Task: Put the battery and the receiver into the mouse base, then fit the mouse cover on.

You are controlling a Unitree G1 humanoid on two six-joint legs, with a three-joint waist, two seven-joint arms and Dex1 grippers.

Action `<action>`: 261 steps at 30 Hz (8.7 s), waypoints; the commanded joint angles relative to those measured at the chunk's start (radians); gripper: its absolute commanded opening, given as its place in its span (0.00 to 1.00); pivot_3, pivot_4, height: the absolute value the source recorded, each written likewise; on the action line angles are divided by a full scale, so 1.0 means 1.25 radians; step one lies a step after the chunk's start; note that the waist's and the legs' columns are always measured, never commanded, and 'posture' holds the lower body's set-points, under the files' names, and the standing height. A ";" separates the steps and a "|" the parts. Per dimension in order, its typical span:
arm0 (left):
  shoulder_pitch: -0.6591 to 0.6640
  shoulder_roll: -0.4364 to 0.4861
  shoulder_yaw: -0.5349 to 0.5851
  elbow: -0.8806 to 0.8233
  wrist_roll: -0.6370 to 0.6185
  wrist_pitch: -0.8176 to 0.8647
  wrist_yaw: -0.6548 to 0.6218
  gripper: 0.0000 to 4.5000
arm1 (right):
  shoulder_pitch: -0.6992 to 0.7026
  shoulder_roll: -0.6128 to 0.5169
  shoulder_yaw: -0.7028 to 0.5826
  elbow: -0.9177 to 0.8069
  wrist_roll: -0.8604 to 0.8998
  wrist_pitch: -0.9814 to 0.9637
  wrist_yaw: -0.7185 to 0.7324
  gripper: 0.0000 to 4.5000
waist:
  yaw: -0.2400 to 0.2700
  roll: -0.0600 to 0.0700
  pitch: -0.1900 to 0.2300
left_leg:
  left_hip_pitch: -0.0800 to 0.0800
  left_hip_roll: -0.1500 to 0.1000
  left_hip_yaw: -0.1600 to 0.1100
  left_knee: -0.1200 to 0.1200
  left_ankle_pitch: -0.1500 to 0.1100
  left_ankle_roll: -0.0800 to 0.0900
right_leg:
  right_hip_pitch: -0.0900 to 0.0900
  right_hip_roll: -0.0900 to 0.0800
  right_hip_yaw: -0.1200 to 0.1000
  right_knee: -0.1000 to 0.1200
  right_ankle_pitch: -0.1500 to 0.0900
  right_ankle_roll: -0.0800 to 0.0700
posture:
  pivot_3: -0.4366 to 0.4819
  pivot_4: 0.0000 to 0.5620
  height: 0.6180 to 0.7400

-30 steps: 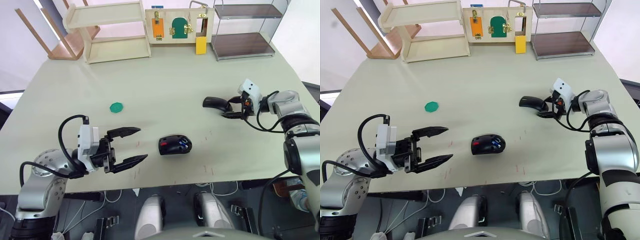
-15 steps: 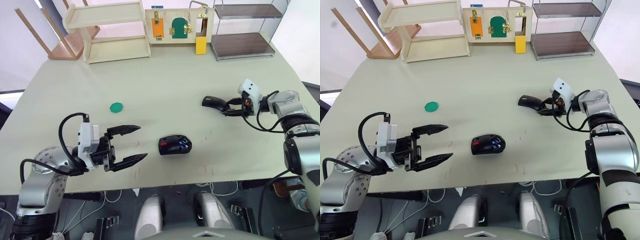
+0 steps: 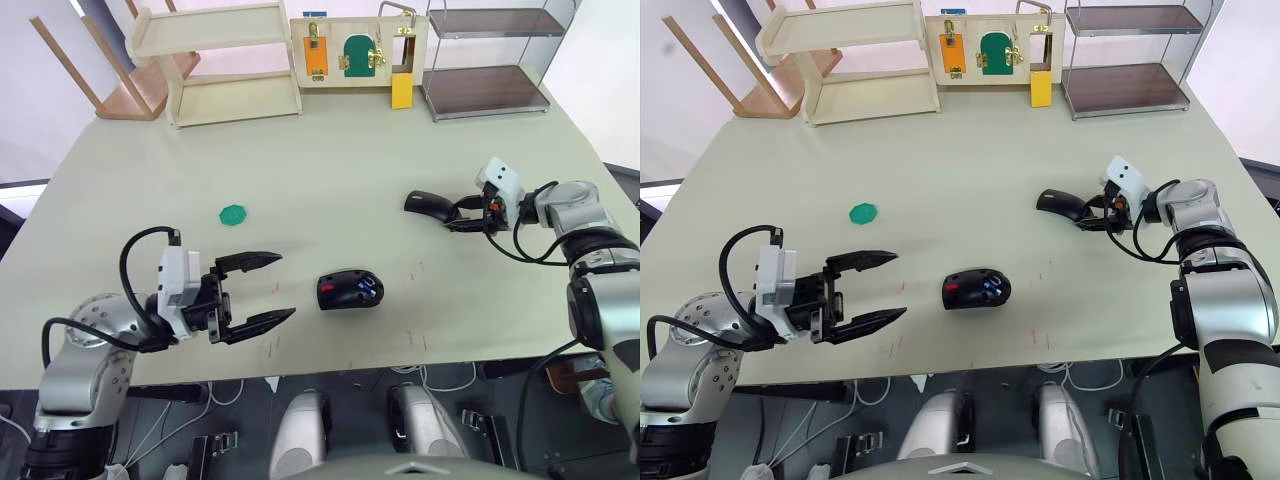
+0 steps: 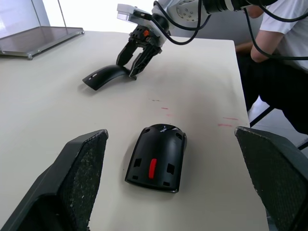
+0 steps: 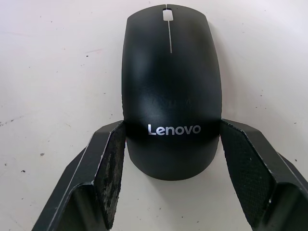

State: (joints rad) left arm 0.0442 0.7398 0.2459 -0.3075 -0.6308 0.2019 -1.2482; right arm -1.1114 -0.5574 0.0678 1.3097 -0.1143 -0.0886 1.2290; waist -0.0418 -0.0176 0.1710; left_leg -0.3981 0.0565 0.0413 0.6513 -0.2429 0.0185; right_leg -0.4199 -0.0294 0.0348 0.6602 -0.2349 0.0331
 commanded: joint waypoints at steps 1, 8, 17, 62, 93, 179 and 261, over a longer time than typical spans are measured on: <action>-0.005 0.007 0.005 -0.009 -0.004 -0.013 -0.005 1.00 | -0.006 -0.011 -0.009 -0.023 0.004 -0.014 0.001 0.67 | 0.000 0.000 0.000 | 0.000 0.000 0.000 0.000 0.000 0.000 | 0.000 0.000 0.000 0.000 0.000 0.000 | 0.48 0.27 1.00; -0.012 0.011 0.001 0.000 -0.003 -0.013 -0.010 1.00 | -0.003 -0.020 -0.021 -0.036 0.014 -0.027 0.000 0.67 | 0.000 0.000 0.000 | 0.000 0.000 0.000 0.000 0.000 0.000 | 0.000 0.000 0.000 0.000 0.000 0.000 | 0.48 0.27 1.00; -0.043 0.017 -0.011 0.024 0.000 -0.012 -0.027 1.00 | -0.002 -0.019 -0.032 -0.054 0.031 -0.005 0.009 0.67 | -0.001 0.000 0.000 | 0.000 0.000 0.000 0.000 0.000 0.000 | 0.000 0.000 0.000 0.000 0.000 0.000 | 0.48 0.27 1.00; -0.148 0.105 0.003 0.243 0.027 -0.062 -0.240 1.00 | -0.008 -0.019 0.407 -1.327 0.246 1.056 -0.030 0.67 | 0.005 -0.001 0.001 | -0.016 0.000 0.000 0.004 0.000 0.000 | -0.016 -0.001 -0.002 0.003 0.000 0.001 | 0.48 0.27 1.00; -0.080 0.103 0.005 0.221 0.025 -0.112 -0.234 1.00 | -0.028 0.000 0.623 -1.243 0.202 0.956 -0.089 0.67 | 0.002 -0.001 0.000 | -0.016 0.000 -0.001 0.004 0.000 0.000 | -0.015 -0.001 -0.003 0.003 0.000 0.001 | 0.48 0.27 1.00; -0.064 0.092 0.004 0.229 0.023 -0.137 -0.227 1.00 | -0.011 -0.039 0.673 -1.265 0.174 0.940 -0.059 0.67 | 0.002 -0.001 0.000 | -0.016 0.000 -0.002 0.004 0.000 0.000 | -0.015 -0.001 -0.004 0.004 0.000 0.001 | 0.48 0.27 1.00; -0.032 0.100 0.049 0.227 0.018 -0.145 -0.203 1.00 | 0.058 0.207 0.576 -1.081 0.171 0.789 -0.161 0.40 | 0.000 -0.002 0.000 | -0.015 0.001 -0.003 0.013 0.000 0.000 | -0.015 -0.001 -0.004 0.013 0.000 0.000 | 0.48 0.27 1.00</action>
State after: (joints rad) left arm -0.0024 0.8576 0.2717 0.0096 -0.5912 0.0188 -1.5084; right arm -1.0287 -0.3043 0.7901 -0.0360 0.1122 0.9112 1.0211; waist -0.0412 -0.0203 0.1709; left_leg -0.4172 0.0573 0.0376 0.6682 -0.2427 0.0182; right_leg -0.4385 -0.0307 0.0295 0.6766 -0.2347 0.0335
